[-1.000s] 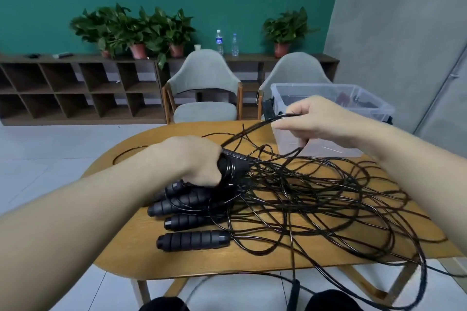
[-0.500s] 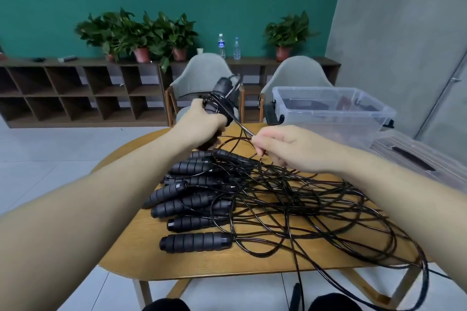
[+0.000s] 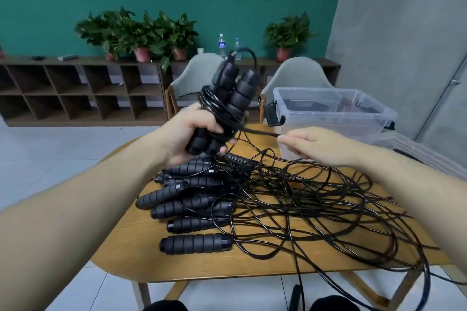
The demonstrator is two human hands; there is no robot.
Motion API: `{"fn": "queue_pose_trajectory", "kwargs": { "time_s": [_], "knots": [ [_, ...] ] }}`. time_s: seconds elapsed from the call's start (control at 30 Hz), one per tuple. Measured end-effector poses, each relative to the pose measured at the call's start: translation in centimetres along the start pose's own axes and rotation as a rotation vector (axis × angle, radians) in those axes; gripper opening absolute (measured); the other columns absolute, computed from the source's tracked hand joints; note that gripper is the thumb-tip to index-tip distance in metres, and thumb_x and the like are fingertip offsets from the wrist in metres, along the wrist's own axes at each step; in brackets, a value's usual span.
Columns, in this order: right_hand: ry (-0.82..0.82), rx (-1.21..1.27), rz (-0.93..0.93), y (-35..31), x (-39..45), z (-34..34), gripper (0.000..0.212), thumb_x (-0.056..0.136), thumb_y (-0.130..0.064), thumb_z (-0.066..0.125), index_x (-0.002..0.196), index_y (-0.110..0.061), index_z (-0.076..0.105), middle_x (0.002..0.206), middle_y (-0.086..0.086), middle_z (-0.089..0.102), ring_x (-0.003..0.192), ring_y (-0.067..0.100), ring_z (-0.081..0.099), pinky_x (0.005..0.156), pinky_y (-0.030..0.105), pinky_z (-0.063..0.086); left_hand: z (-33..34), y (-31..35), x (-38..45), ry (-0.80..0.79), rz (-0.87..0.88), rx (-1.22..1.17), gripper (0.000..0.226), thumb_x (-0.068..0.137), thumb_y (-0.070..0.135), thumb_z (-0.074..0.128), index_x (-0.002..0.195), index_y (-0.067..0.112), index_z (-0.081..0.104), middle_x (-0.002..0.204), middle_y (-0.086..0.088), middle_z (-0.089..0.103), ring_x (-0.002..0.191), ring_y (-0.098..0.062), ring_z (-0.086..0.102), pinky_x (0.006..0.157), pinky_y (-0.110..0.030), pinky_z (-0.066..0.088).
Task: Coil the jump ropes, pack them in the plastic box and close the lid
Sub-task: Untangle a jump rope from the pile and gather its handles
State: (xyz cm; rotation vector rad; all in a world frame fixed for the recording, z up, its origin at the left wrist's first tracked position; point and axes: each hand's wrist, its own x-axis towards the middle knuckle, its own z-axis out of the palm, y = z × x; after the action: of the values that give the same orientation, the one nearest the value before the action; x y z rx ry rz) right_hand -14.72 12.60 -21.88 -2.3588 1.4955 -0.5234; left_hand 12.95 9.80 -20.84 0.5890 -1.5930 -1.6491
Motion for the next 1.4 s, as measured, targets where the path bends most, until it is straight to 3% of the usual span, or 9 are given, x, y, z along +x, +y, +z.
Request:
{"fn": "queue_pose_trajectory", "kwargs": {
  "time_s": [0.27,0.37,0.47,0.57,0.73,0.93,1.07,1.23,1.4],
  "knots": [
    [-0.097,-0.090,0.036,1.0,0.9,-0.8,0.051,0.086,-0.063,0.055,0.073,-0.013,0.061,0.066,-0.007,0.060,0.060,0.009,0.055,0.064,0.029,0.047,0.5,0.3,-0.9,-0.365,-0.136,0.593,0.032,0.076,0.002,0.068,0.107,0.002,0.059,0.096,-0.027,0.067,0.083,-0.036,0.062,0.075,-0.053,0.054],
    [-0.108,-0.225,0.023,0.8,0.8,-0.9,0.051,0.083,-0.067,0.057,0.063,-0.020,0.052,0.055,-0.012,0.051,0.053,0.005,0.045,0.054,0.024,0.037,2.4,1.6,-1.1,-0.486,-0.159,0.990,0.042,0.082,0.009,0.073,0.114,0.025,0.051,0.087,0.006,0.063,0.072,-0.012,0.059,0.066,-0.031,0.048],
    [0.012,-0.380,-0.023,-0.1,0.6,-1.3,0.056,0.079,-0.077,0.049,0.064,-0.023,0.050,0.058,-0.009,0.054,0.057,0.008,0.049,0.053,0.026,0.036,2.4,-0.3,1.3,-0.346,-0.219,1.381,0.062,0.080,0.021,0.074,0.124,0.037,0.034,0.096,0.027,0.061,0.075,-0.006,0.058,0.067,-0.024,0.046],
    [0.078,-0.428,-0.014,-1.4,0.9,-2.1,0.050,0.084,-0.072,0.050,0.069,-0.024,0.055,0.062,-0.004,0.058,0.060,0.011,0.052,0.055,0.031,0.038,2.5,-2.4,3.0,-0.310,-0.243,1.664,0.042,0.083,0.025,0.073,0.102,0.042,0.040,0.136,0.006,0.053,0.086,-0.020,0.060,0.077,-0.037,0.053],
    [0.154,-0.345,0.008,-3.7,1.2,-3.2,0.047,0.086,-0.064,0.058,0.065,-0.023,0.050,0.059,-0.004,0.054,0.056,0.011,0.047,0.054,0.033,0.037,4.6,0.5,-2.1,-0.140,-0.069,2.128,0.063,0.084,0.017,0.064,0.125,0.030,0.018,0.155,-0.005,0.011,0.063,-0.023,0.049,0.050,-0.033,0.042],
    [0.147,-0.292,0.013,-6.3,0.3,-2.1,0.037,0.097,-0.055,0.047,0.075,-0.026,0.055,0.065,-0.007,0.058,0.061,0.010,0.053,0.057,0.032,0.043,3.3,-0.7,-0.7,0.246,-0.137,1.894,0.048,0.085,0.022,0.061,0.115,0.018,0.023,0.087,-0.001,0.057,0.062,-0.024,0.044,0.055,-0.038,0.042],
    [0.118,-0.092,0.037,-6.7,-0.6,0.7,0.034,0.106,-0.043,0.035,0.091,-0.025,0.059,0.066,-0.008,0.055,0.059,0.005,0.050,0.058,0.031,0.040,2.4,-0.8,-0.3,0.348,-0.155,1.765,0.083,0.085,0.027,0.063,0.150,0.029,0.012,0.103,-0.004,0.061,0.079,-0.032,0.053,0.068,-0.039,0.048],
    [0.169,0.164,0.057,-6.3,-1.0,3.3,0.035,0.107,-0.040,0.029,0.091,-0.025,0.057,0.061,-0.005,0.047,0.054,0.007,0.043,0.061,0.034,0.043,2.3,-1.2,0.3,0.408,-0.121,1.437,0.065,0.086,0.031,0.066,0.143,0.030,0.034,0.137,-0.002,0.045,0.100,-0.036,0.057,0.076,-0.036,0.041],
    [0.159,0.360,0.057,-6.1,-1.3,4.9,0.029,0.106,-0.037,0.033,0.095,-0.024,0.055,0.052,-0.007,0.045,0.045,0.003,0.039,0.049,0.017,0.034,2.9,-1.4,1.0,0.451,-0.143,0.938,0.062,0.079,0.017,0.073,0.133,0.021,0.043,0.109,-0.008,0.060,0.069,-0.018,0.063,0.055,-0.027,0.048]
  ]
}}
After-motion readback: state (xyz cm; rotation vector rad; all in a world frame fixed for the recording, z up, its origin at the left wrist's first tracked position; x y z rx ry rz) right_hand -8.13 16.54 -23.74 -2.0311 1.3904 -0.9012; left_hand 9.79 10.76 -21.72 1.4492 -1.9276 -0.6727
